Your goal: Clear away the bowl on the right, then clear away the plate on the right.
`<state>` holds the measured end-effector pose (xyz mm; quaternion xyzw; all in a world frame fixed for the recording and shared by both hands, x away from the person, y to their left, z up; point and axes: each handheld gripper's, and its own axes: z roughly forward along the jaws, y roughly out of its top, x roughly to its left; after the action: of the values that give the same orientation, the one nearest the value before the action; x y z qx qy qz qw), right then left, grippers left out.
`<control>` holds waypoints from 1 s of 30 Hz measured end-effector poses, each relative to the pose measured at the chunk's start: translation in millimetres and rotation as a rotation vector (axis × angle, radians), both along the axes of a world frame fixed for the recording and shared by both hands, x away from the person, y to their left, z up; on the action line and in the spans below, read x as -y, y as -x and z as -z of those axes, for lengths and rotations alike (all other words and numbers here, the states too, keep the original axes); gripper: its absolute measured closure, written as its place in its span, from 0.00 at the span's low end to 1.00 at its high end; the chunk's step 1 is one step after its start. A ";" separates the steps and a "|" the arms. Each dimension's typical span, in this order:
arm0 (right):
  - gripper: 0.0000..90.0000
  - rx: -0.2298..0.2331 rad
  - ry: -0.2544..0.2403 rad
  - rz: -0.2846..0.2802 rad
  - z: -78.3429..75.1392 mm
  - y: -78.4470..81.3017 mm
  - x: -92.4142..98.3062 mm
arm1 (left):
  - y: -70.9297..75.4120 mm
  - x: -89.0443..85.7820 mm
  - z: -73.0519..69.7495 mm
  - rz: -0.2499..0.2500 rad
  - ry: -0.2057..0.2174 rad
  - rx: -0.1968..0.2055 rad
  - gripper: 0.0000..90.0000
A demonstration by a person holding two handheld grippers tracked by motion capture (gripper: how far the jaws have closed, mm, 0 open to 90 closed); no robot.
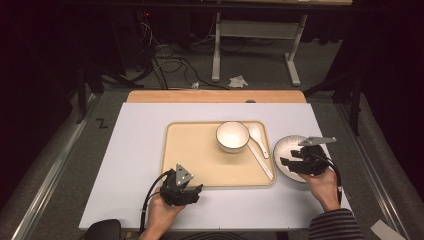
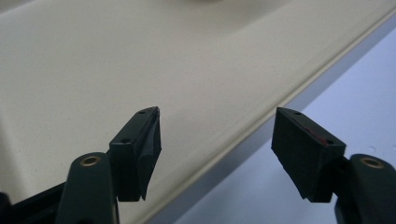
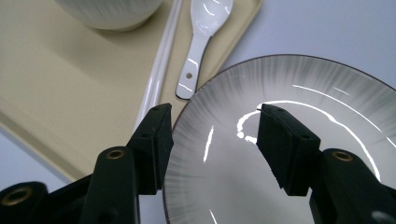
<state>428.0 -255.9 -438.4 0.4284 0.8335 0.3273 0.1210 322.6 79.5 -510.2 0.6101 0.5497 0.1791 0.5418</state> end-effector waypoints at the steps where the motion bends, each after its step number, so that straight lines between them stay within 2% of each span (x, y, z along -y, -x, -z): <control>1: 0.51 0.009 0.000 -0.003 0.8 1.0 2.3 | 0.0 0.0 0.0 0.000 -0.003 0.000 0.37; 5: 0.49 0.022 0.011 -0.003 4.7 8.0 10.6 | 0.1 0.1 0.1 0.000 -0.005 -0.001 0.37; 8: 0.50 0.054 0.029 -0.012 8.0 14.0 16.9 | 0.4 1.2 0.0 -0.001 0.002 0.005 0.37; 15: 0.45 0.057 0.048 0.053 11.6 17.2 28.5 | 0.1 1.7 -0.6 -0.003 0.009 0.009 0.37; 21: 0.60 0.059 0.071 0.102 16.5 17.7 37.8 | 0.8 1.1 -1.3 0.005 0.017 0.007 0.37; 22: 0.61 0.054 0.077 0.113 17.3 18.2 38.9 | 0.9 1.1 -1.3 0.006 0.016 0.007 0.37; 27: 0.62 0.105 0.069 0.139 19.9 21.4 45.7 | 1.6 1.2 -1.4 0.013 0.013 0.005 0.37; 30: 0.62 0.096 0.061 0.168 22.2 20.2 50.5 | 0.8 1.3 -1.4 0.013 0.022 0.004 0.37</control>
<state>407.8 -306.4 -460.5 0.4768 0.7975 0.3105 0.2006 321.8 78.2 -508.8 0.6074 0.5467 0.1708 0.5505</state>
